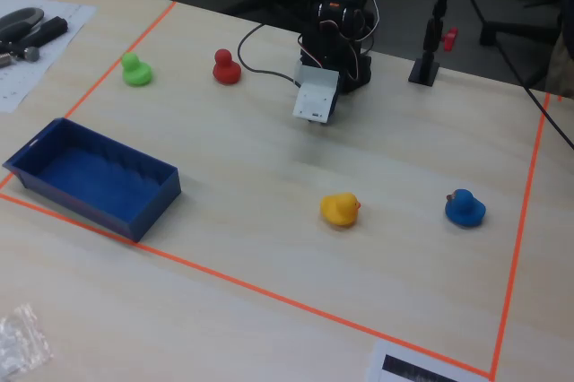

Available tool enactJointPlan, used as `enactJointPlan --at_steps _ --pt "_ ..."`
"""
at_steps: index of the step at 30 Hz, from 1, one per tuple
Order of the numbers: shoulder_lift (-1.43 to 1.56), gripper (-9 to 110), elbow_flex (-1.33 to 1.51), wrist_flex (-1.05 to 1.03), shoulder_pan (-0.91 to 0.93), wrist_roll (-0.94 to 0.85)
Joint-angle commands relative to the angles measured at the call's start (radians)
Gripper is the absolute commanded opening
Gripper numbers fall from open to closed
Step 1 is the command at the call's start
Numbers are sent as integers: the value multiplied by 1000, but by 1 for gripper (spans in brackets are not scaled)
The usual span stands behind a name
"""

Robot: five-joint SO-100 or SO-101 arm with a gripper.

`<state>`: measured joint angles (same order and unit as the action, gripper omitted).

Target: Grasp blue duck and put it into box.

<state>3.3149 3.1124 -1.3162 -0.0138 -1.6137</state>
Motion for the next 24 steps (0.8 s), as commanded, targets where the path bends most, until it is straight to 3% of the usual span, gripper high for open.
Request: enactJointPlan --at_steps 1,24 --pt "-3 6 -2 -29 -5 9" --pt "-3 9 -2 -29 -5 9"
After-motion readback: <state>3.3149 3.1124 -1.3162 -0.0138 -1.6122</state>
